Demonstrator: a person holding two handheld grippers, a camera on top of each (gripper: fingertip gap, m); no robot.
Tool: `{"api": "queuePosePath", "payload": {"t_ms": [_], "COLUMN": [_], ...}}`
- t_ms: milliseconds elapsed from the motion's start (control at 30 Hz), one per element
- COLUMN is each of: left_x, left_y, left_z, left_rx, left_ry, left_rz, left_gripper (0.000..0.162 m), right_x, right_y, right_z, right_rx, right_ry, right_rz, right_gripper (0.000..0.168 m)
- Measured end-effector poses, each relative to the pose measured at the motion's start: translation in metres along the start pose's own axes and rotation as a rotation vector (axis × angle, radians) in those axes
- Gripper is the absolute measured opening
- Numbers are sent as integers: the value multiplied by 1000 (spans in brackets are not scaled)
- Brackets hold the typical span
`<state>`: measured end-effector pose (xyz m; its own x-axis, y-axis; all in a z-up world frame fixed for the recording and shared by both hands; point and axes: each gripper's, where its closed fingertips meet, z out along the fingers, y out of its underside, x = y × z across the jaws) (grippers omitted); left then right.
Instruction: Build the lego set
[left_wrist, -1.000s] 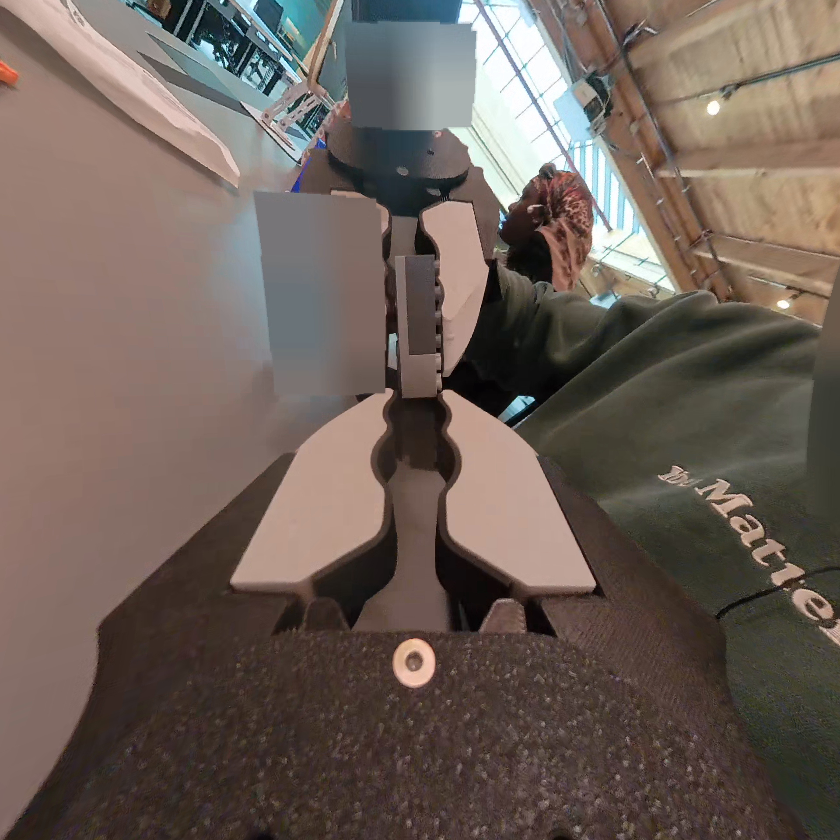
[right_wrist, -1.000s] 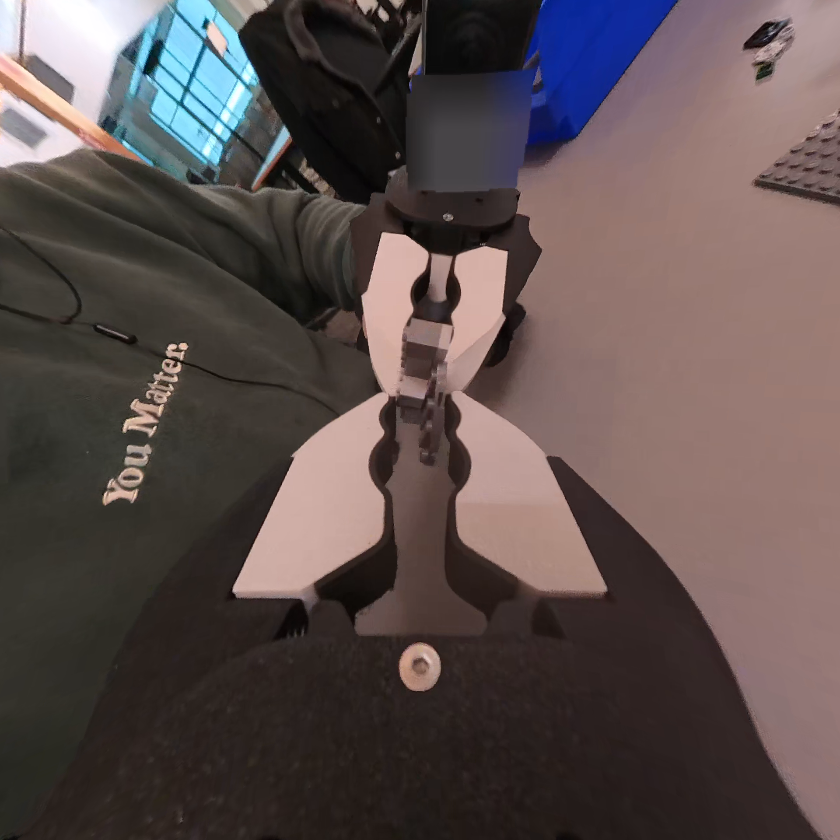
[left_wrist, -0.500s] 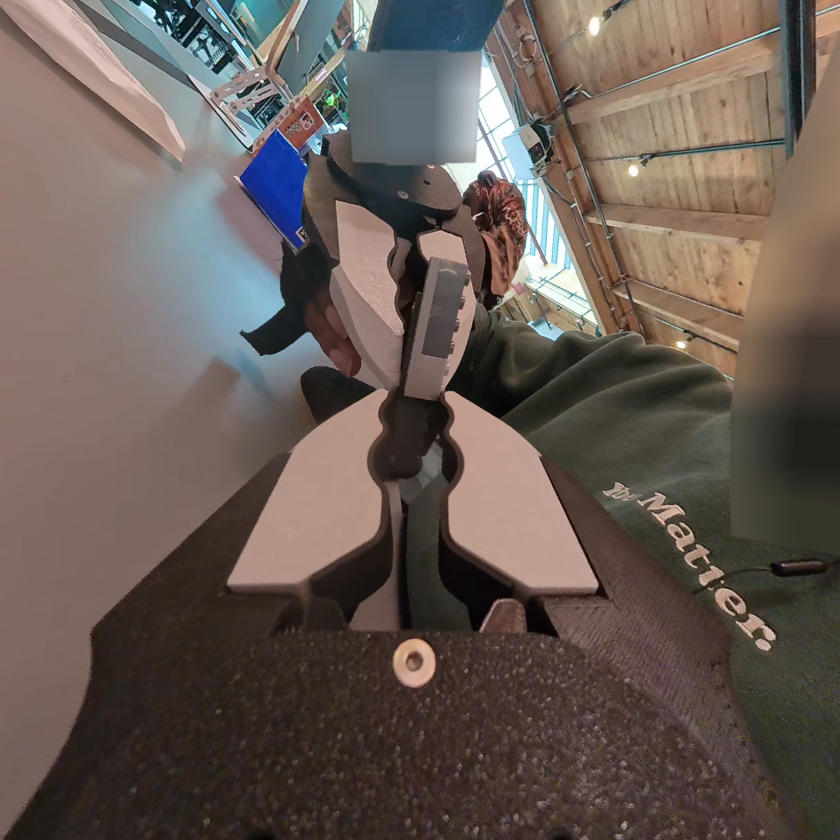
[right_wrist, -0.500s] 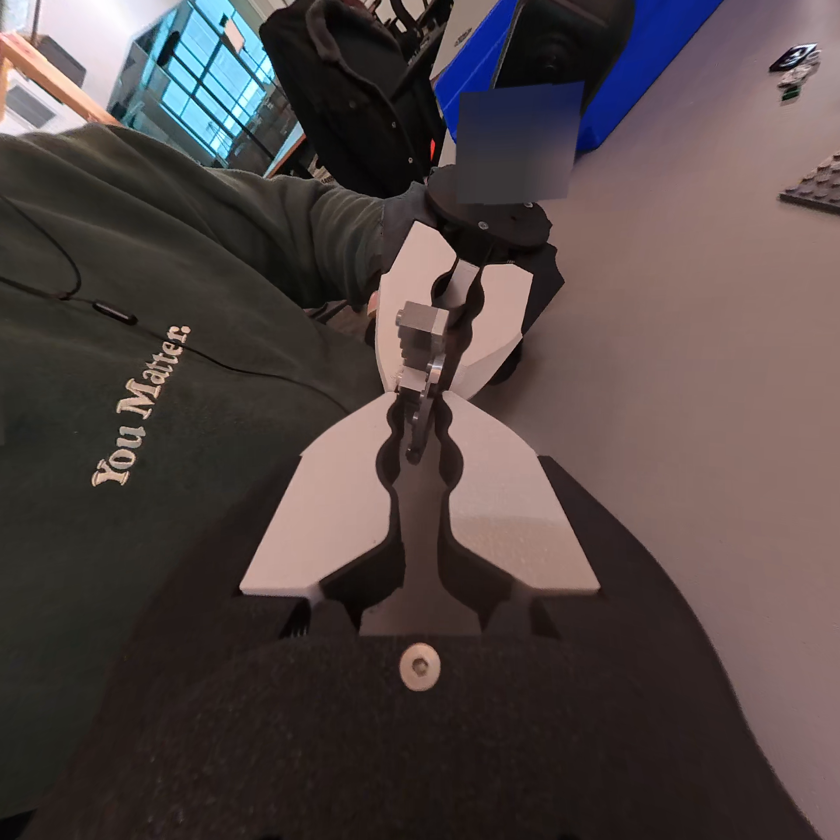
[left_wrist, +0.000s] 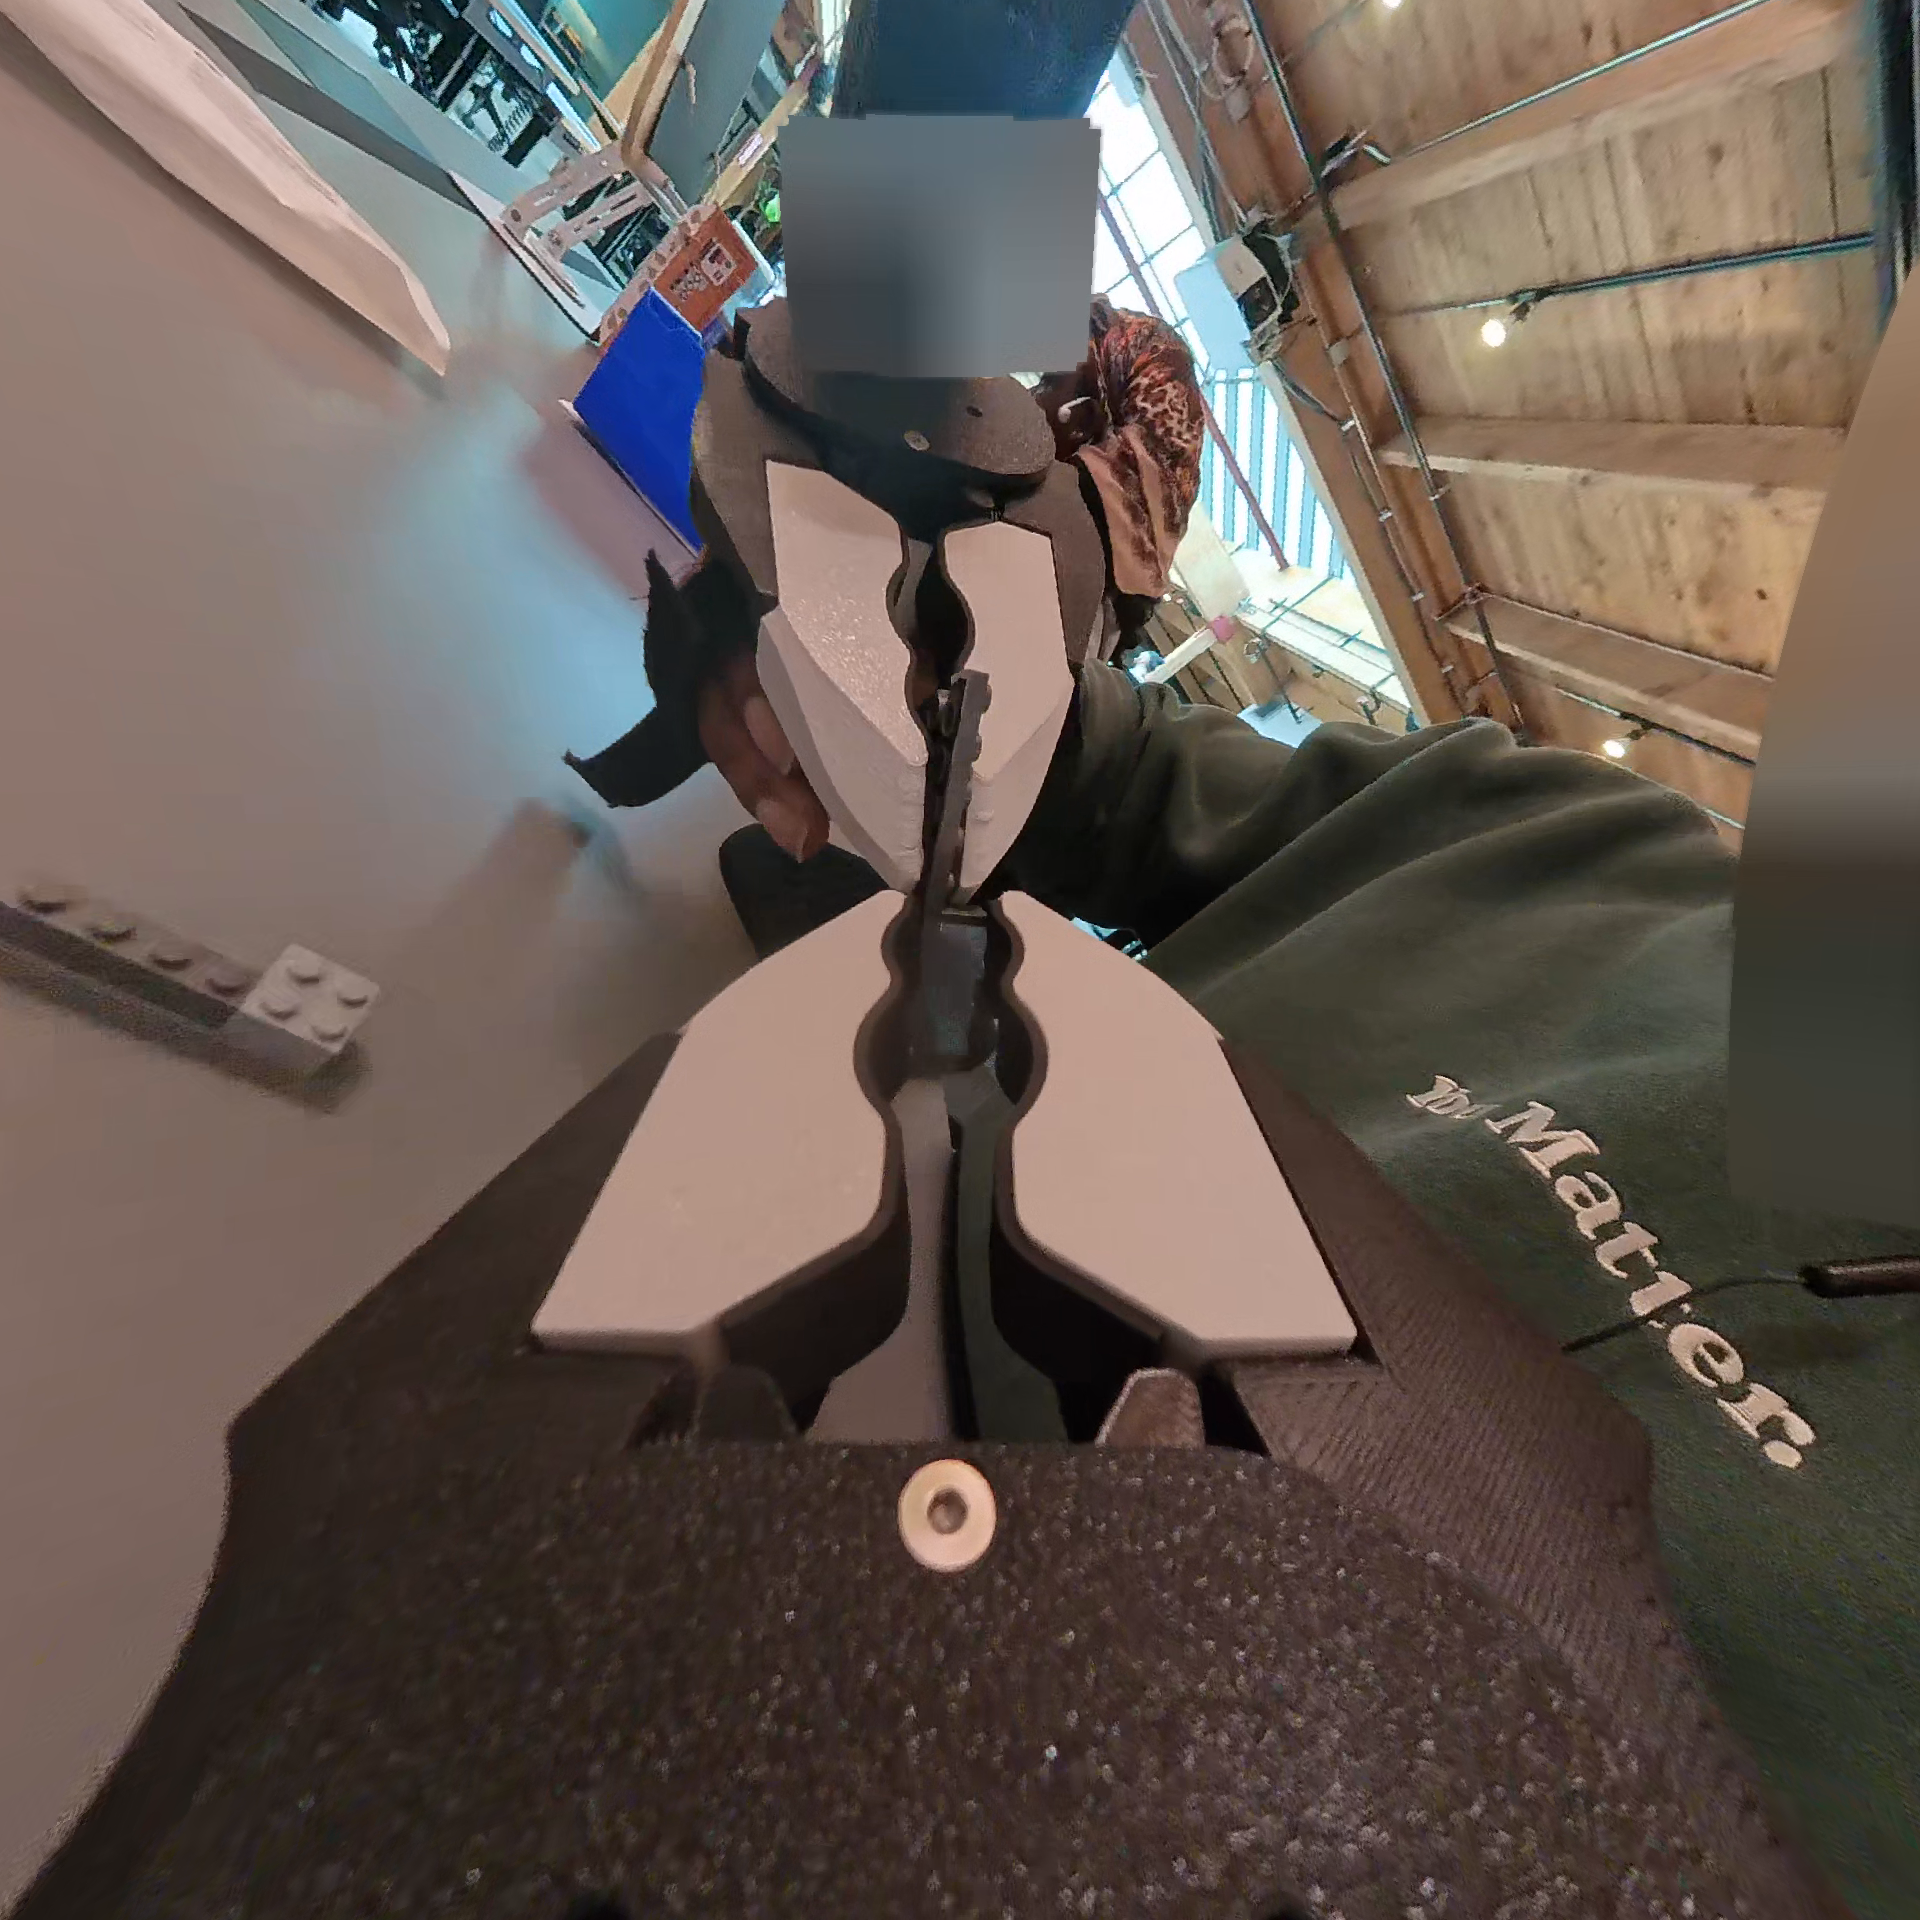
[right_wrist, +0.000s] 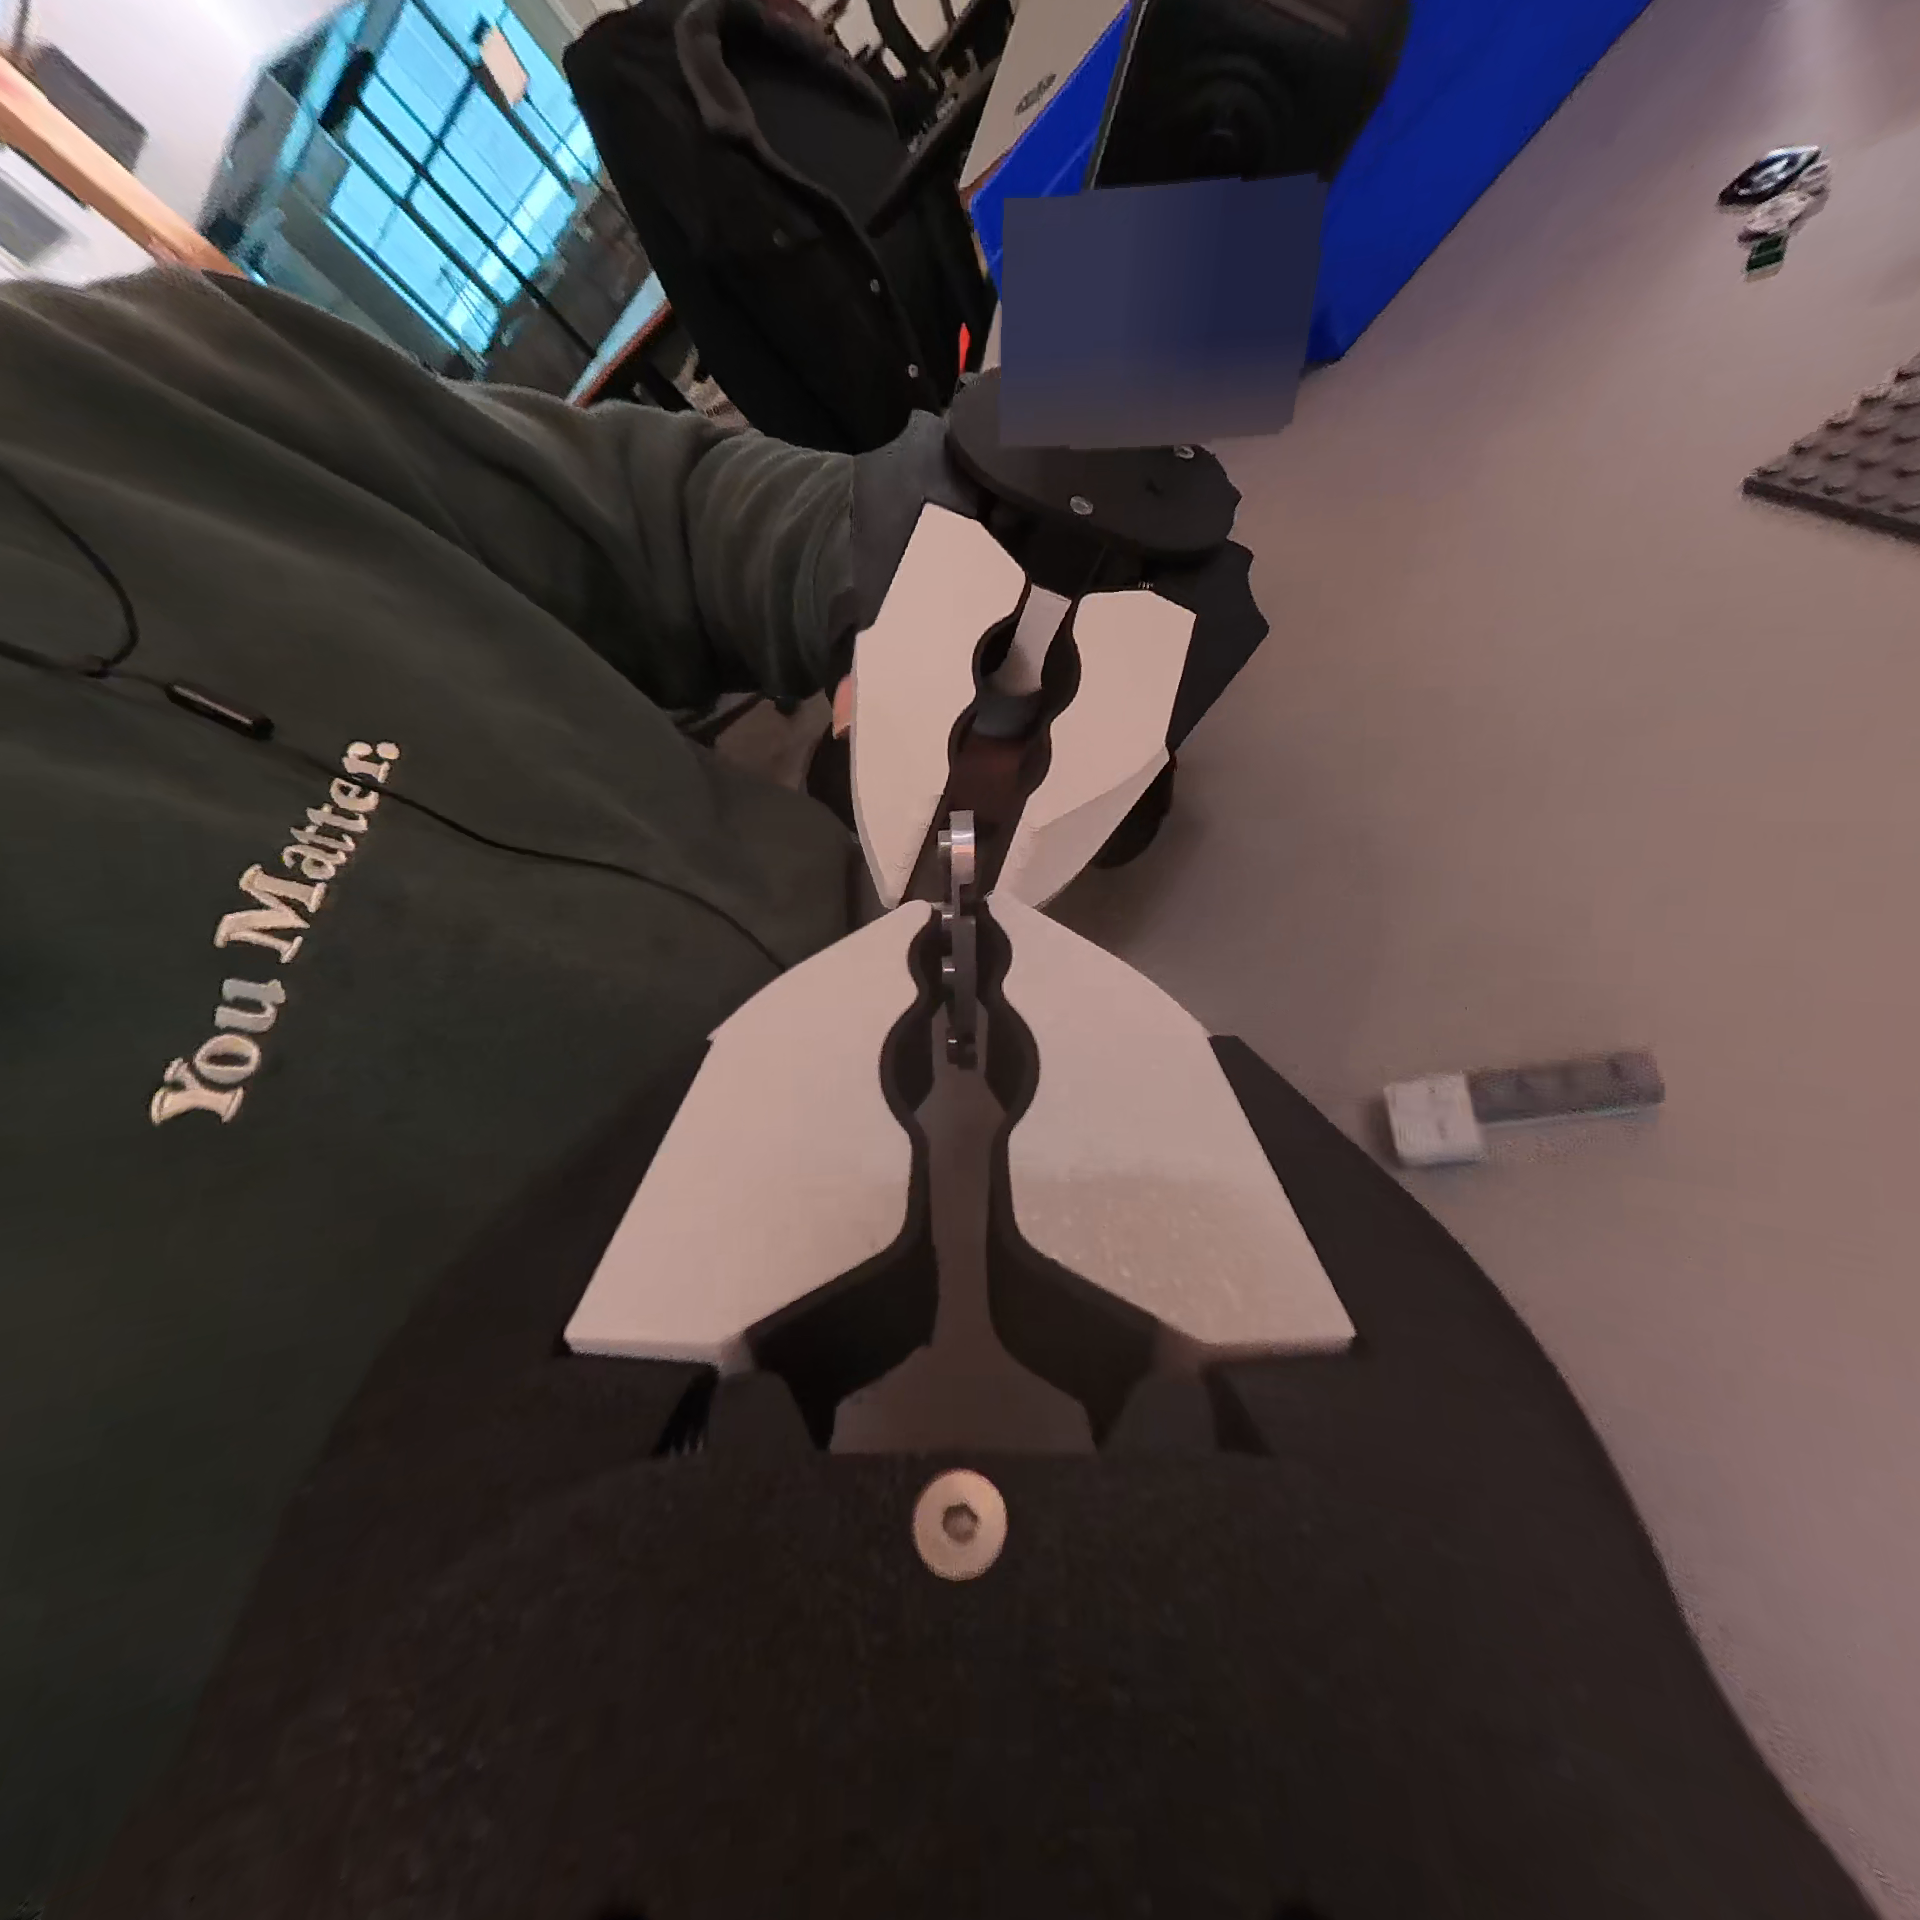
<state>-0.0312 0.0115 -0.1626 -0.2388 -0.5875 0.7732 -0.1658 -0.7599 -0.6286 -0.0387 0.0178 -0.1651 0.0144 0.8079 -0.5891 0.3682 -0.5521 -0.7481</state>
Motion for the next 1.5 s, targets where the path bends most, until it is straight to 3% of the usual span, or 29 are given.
{"api": "queuePosePath", "payload": {"t_ms": [300,400,467,633,767,867,967,1100,1367,1500], "left_x": [-9,-19,-26,-40,-46,-49,-50,-48,-44,-40], "left_y": [-3,-10,-19,-22,-16,-14,-14,-13,-24,-35], "left_z": [-9,-24,-37,-51,-47,-47,-47,-44,-33,-23], "left_rx": [-10,4,44,38,1,-4,-1,-3,67,134], "left_ry": [-59,-142,-186,-241,-244,-240,-228,-201,-99,-40], "left_rz": [36,55,58,38,10,-8,-31,-54,-157,-199], "left_gripper": [11,10,2,1,2,1,1,1,1,1], "right_x": [13,45,67,100,110,116,114,104,45,25], "right_y": [-4,2,18,57,61,57,58,48,-17,-33], "right_z": [-11,-27,-30,-11,2,3,4,-1,-37,-32], "right_rx": [57,13,-83,-338,-411,-405,-399,-301,220,288], "right_ry": [-2,192,350,583,618,621,595,617,719,777], "right_rz": [53,29,-28,-284,-394,-401,-390,-385,-536,-663], "right_gripper": [12,16,21,35,34,19,17,17,17,17]}}
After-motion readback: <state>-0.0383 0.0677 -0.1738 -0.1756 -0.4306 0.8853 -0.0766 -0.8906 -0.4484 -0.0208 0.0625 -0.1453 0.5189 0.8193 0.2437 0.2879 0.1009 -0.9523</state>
